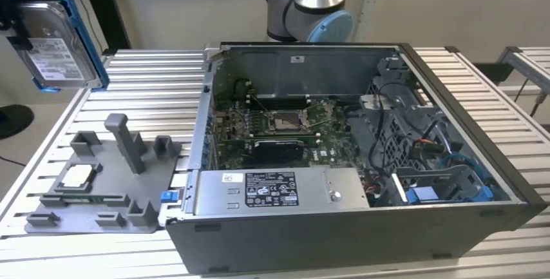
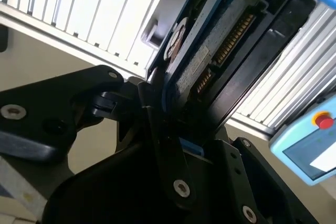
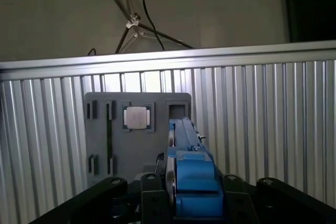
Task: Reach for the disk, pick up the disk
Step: 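Pick up the disk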
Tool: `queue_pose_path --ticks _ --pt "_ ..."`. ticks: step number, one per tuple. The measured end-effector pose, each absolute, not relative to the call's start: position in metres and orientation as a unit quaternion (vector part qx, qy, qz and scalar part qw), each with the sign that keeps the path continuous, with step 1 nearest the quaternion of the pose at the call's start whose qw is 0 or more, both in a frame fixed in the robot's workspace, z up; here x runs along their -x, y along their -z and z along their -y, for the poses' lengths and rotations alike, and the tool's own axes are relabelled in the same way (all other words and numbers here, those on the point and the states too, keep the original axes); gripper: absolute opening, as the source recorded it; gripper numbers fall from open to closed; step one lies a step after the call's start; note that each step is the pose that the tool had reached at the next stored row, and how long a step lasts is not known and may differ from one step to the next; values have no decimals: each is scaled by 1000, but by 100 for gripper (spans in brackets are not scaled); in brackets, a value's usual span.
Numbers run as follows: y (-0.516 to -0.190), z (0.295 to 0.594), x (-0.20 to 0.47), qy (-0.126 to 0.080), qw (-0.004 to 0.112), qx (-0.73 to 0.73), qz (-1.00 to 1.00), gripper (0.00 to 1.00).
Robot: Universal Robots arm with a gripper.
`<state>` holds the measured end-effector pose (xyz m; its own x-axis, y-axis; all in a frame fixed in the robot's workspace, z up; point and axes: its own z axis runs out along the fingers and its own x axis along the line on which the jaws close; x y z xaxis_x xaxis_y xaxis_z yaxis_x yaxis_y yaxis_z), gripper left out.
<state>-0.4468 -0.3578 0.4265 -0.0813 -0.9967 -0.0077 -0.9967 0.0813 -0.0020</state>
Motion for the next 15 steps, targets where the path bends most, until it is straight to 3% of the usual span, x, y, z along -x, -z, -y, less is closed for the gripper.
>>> queue_pose_path --ticks 15 --pt "-455 358 447 -2 4 678 -735 0"
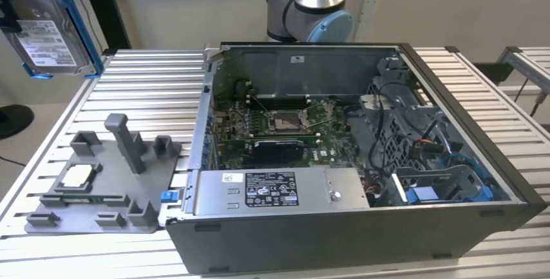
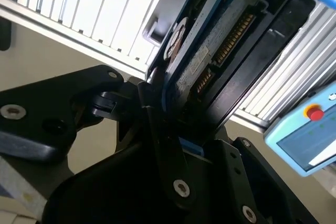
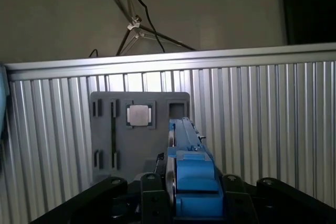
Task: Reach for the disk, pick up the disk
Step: 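Pick up the disk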
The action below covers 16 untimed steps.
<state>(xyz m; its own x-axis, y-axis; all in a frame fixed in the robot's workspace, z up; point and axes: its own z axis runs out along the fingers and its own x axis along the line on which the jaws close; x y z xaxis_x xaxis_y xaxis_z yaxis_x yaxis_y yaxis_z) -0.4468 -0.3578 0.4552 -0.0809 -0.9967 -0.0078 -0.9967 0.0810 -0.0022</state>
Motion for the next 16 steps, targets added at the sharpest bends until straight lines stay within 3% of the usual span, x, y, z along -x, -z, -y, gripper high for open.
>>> queue_pose_path --ticks 16 --pt "-484 358 447 -2 3 678 -735 0"
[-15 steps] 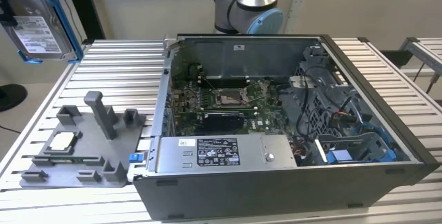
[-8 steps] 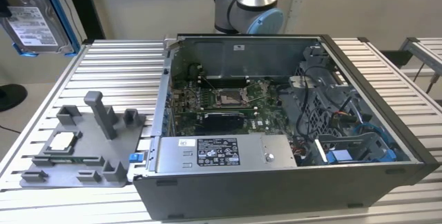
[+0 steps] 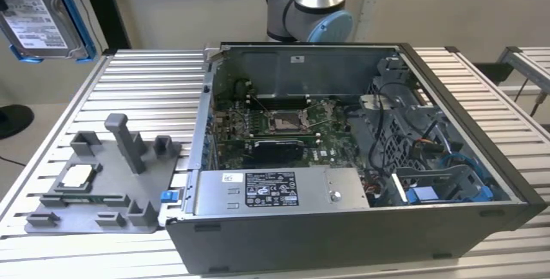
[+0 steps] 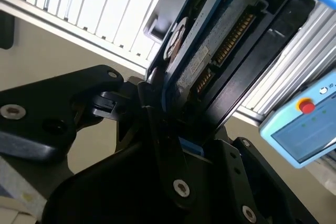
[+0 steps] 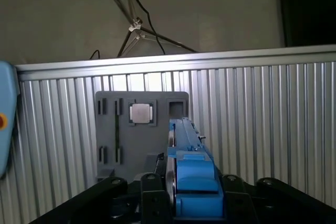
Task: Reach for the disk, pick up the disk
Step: 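Pick up the disk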
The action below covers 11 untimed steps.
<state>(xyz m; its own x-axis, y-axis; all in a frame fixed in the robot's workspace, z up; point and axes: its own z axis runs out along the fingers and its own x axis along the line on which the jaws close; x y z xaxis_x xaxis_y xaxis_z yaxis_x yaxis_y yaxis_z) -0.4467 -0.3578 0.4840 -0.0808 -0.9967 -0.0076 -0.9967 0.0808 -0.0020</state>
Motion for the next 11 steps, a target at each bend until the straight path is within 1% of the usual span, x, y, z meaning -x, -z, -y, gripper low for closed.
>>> queue_pose_path --ticks 11 --pt "-487 358 447 -2 4 678 -735 0"
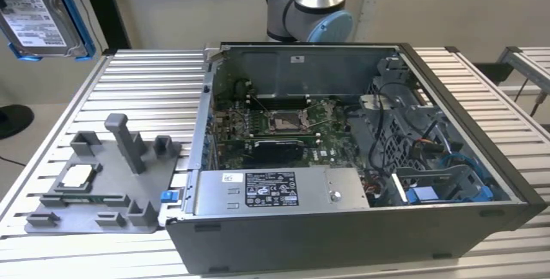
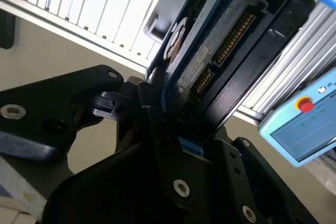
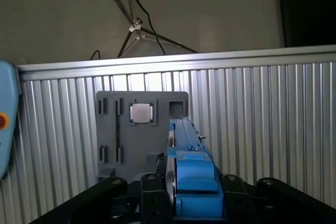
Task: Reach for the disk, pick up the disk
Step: 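Pick up the disk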
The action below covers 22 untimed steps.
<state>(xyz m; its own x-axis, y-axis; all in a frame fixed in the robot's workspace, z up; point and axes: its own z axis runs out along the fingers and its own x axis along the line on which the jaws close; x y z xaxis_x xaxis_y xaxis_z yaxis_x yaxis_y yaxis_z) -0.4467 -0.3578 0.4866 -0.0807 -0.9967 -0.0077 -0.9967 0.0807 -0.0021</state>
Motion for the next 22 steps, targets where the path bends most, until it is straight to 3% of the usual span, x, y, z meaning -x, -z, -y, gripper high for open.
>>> queue_pose_path --ticks 22 --pt "-487 358 429 -2 4 678 -735 0"
